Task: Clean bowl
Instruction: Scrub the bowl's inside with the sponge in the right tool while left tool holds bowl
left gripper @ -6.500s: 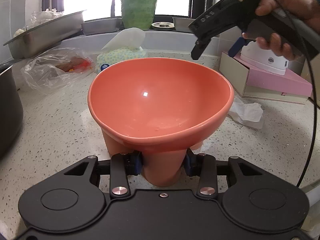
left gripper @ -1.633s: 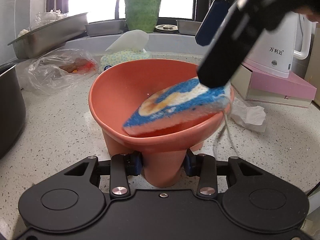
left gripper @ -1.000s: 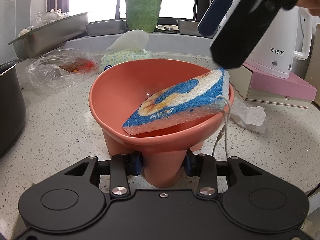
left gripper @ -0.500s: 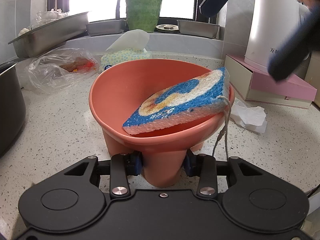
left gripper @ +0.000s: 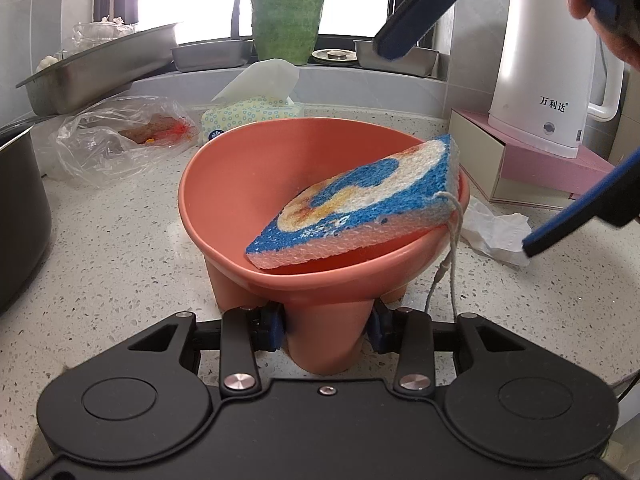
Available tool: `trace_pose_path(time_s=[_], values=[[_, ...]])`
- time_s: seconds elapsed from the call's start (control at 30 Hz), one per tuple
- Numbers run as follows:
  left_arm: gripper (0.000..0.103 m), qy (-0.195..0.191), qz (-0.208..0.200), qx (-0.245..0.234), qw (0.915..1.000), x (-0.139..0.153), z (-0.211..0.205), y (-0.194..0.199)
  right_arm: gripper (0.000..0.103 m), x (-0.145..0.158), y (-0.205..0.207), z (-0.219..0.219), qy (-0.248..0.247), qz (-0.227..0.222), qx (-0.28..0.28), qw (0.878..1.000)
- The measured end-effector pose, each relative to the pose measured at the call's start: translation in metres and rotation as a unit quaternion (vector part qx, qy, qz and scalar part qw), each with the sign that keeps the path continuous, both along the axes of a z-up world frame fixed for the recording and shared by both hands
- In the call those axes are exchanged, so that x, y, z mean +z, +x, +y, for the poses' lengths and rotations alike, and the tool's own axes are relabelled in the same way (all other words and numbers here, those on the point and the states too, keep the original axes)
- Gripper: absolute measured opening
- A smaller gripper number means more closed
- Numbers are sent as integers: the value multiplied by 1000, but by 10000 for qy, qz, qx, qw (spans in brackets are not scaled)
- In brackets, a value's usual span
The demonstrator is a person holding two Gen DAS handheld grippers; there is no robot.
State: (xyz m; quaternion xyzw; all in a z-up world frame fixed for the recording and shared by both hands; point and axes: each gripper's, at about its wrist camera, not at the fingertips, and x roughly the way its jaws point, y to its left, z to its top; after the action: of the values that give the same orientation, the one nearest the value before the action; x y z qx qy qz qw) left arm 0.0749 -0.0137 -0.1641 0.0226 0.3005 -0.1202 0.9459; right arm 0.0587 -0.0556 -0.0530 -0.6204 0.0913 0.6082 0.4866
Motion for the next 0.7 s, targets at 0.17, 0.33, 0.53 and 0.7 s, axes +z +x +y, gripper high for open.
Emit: trace_pose_path(time_s=[0.17, 0.33, 0.53, 0.7], values=[[39, 0, -2, 5, 10000, 0, 0, 0, 91, -23, -6, 4, -428, -509, 507, 9965], [39, 5, 5, 16, 10000, 0, 0, 1, 59, -39, -8, 8, -677, -731, 766, 9921], [38, 21, 21, 6, 10000, 0, 0, 3, 46, -45, -9, 14, -796, -871, 802, 9898], [38, 65, 10, 2, 10000, 0, 0, 3, 42, -43, -11, 15, -826, -915, 897, 9883]])
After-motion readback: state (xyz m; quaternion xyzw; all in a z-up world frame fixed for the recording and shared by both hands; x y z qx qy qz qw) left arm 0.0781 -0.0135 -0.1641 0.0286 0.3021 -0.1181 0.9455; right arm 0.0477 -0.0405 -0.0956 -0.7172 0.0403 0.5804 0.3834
